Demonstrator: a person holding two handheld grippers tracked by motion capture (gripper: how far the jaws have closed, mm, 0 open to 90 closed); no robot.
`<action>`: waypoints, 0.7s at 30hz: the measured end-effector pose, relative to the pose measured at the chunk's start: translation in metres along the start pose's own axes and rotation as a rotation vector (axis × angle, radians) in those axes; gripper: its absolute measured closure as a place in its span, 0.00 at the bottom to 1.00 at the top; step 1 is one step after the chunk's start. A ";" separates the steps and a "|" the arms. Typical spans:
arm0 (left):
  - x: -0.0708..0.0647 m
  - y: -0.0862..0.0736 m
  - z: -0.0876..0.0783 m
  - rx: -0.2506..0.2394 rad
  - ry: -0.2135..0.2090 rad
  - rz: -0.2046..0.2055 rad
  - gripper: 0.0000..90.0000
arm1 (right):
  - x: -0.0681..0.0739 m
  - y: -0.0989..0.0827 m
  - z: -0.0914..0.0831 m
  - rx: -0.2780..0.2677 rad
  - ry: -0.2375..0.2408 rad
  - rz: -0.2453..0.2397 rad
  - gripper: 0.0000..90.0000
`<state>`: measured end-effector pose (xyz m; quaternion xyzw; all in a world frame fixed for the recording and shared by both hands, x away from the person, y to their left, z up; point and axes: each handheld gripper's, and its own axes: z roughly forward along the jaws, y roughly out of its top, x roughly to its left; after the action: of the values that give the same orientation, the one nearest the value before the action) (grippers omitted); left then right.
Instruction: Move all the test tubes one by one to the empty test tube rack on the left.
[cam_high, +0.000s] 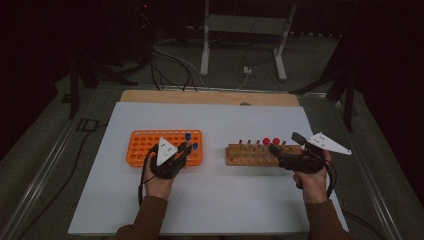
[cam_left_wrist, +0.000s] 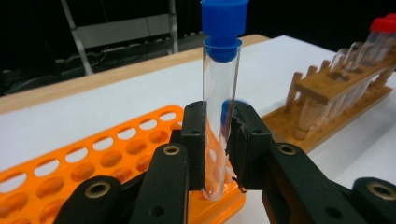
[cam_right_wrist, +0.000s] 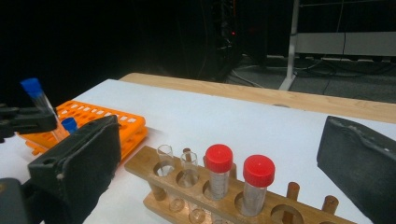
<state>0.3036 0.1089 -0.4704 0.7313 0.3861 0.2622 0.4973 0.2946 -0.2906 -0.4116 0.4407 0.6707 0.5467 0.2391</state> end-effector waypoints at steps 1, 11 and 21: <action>0.000 -0.001 0.002 0.007 0.001 -0.002 0.86 | 0.000 0.000 0.000 -0.001 0.000 -0.001 0.00; 0.007 -0.006 0.001 -0.012 0.011 -0.021 0.86 | -0.003 -0.002 0.000 0.004 -0.005 -0.001 0.00; 0.000 -0.012 0.015 0.023 0.024 0.031 0.86 | -0.003 -0.004 0.001 0.012 0.000 -0.002 0.00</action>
<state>0.3112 0.1035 -0.4867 0.7398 0.3837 0.2742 0.4799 0.2955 -0.2925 -0.4166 0.4413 0.6744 0.5425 0.2369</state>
